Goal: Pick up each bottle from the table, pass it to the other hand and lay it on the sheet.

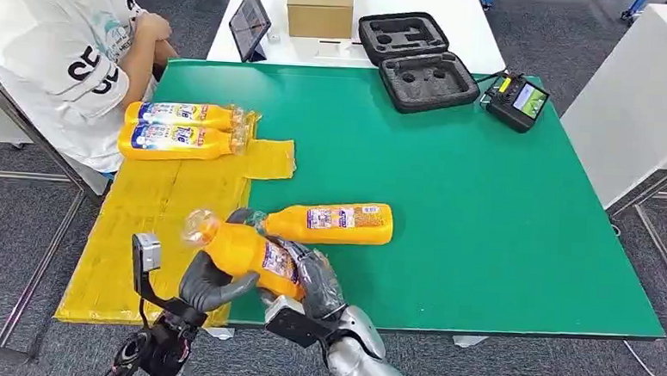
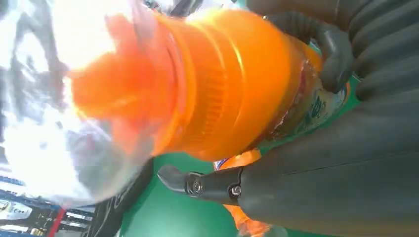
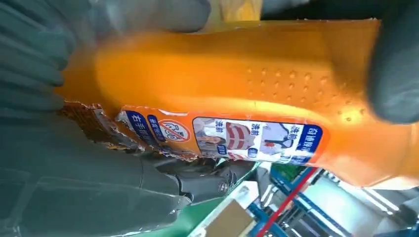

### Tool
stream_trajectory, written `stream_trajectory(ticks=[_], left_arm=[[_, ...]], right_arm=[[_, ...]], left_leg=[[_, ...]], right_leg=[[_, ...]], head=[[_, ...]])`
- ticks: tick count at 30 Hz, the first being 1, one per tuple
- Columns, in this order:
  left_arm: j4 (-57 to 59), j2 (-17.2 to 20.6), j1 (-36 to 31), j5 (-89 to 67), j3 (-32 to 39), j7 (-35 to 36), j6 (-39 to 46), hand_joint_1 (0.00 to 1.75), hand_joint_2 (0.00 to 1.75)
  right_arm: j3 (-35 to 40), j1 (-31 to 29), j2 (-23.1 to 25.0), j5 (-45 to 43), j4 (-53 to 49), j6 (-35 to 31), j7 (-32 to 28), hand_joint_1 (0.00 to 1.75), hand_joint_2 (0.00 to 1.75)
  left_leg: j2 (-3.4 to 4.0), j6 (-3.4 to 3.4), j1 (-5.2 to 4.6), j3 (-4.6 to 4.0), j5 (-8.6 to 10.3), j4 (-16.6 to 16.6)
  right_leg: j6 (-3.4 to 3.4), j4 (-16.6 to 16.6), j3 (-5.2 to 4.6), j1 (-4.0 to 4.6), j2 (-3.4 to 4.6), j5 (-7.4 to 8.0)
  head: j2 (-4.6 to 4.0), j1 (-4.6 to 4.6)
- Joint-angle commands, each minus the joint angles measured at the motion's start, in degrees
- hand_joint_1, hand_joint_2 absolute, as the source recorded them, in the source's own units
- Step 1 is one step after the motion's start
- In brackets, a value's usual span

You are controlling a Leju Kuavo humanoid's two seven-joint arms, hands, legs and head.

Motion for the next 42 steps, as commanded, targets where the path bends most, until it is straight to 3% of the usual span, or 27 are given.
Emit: stream_trajectory(ticks=[1,12,14,15,16,17,18,27,31,38,41,42], left_arm=[[0.89,1.49,-0.61,0.16,-2.42,0.48,-0.48,0.00,1.75],[1.79,1.44,-1.42,-4.75,-6.50,1.83,1.70,0.00,1.75],[2.43,1.34,-0.76,-5.17,-9.72,3.14,0.85,0.19,1.75],[2.91,1.59,-1.08,-5.22,-11.71,3.52,-0.62,0.70,1.75],[3.63,1.19,-1.90,-5.79,-13.03,3.13,-0.41,0.77,1.75],[4.81,0.79,-3.32,-5.37,-14.11,3.39,-0.12,0.72,1.75],[6.18,0.36,-4.93,-4.96,-14.83,3.76,0.78,0.44,1.75],[9.46,0.42,-7.99,-3.06,-16.10,4.67,1.22,0.40,1.75],[12.99,-0.33,-11.44,-0.83,-16.27,3.69,3.54,0.05,1.75],[10.24,0.55,-12.17,3.72,-13.98,1.31,6.72,0.00,1.75],[10.65,0.70,-11.98,4.86,-13.53,1.35,7.06,0.05,1.75],[10.66,0.68,-11.95,4.99,-13.42,1.26,7.07,0.16,1.75]], right_arm=[[-5.73,-1.80,0.53,-1.69,1.81,0.13,0.00,1.75,1.75],[-5.08,-1.39,1.73,-2.25,-1.74,0.47,0.07,1.75,1.75],[-3.99,-1.50,2.39,-1.33,-2.78,0.48,0.32,1.75,1.75],[-3.32,-1.65,2.66,-1.14,-2.99,1.19,0.42,1.75,1.75],[-2.68,-1.91,2.96,-0.30,-2.87,0.46,0.96,1.75,1.75],[-1.67,-2.32,3.23,0.42,-2.34,0.92,1.47,1.75,1.75],[-1.33,-2.60,3.65,0.56,-1.85,1.04,2.11,1.75,1.75],[0.17,-3.57,4.47,1.03,0.13,1.81,2.33,1.75,1.75],[2.34,-3.24,5.33,1.63,2.26,3.00,2.39,1.75,1.75],[4.71,-3.59,6.14,1.97,5.93,5.03,2.58,1.75,1.75],[5.93,-4.10,6.14,2.03,6.83,5.04,2.70,1.75,1.75],[6.06,-4.10,6.14,2.08,6.88,5.05,2.71,1.75,1.75]], left_leg=[[-0.08,-0.06,0.02,0.24,-0.08,-0.03],[-0.10,-0.06,0.02,0.18,-0.08,0.01],[-0.14,-0.08,0.04,0.32,-0.15,0.02],[-0.06,-0.05,0.00,0.23,-0.10,-0.01],[-0.04,-0.06,0.01,0.26,-0.11,-0.02],[-0.06,-0.08,0.02,0.32,-0.17,0.03],[-0.15,-0.04,-0.01,0.10,-0.03,-0.01],[-0.07,0.00,0.02,0.15,-0.04,0.02],[-0.11,0.00,0.02,0.15,-0.04,0.02],[-0.12,-0.02,0.03,0.18,-0.03,0.00],[-0.22,-0.04,0.09,0.28,-0.07,0.01],[-0.11,-0.01,0.04,0.14,0.00,-0.01]], right_leg=[[-0.04,-0.02,0.25,0.01,-0.02,-0.10],[-0.04,0.02,0.21,0.02,-0.04,-0.11],[-0.06,0.03,0.35,0.03,-0.05,-0.17],[-0.03,0.01,0.23,0.00,0.01,-0.11],[-0.04,0.00,0.25,0.00,0.03,-0.11],[-0.05,0.03,0.33,0.02,0.01,-0.17],[-0.03,0.02,0.13,-0.01,-0.10,-0.08],[-0.02,0.02,0.18,0.02,-0.03,-0.06],[-0.02,0.02,0.19,0.02,-0.06,-0.07],[-0.03,0.01,0.22,0.03,-0.08,-0.08],[-0.05,-0.01,0.34,0.08,-0.15,-0.14],[-0.02,-0.01,0.16,0.04,-0.07,-0.05]], head=[[0.00,-0.02],[0.00,0.00],[0.00,0.00],[0.00,-0.02],[0.00,0.00],[0.00,0.00],[0.00,-0.02],[0.00,0.00],[0.00,-0.02],[0.00,-0.02],[0.00,0.00],[0.00,-0.02]])
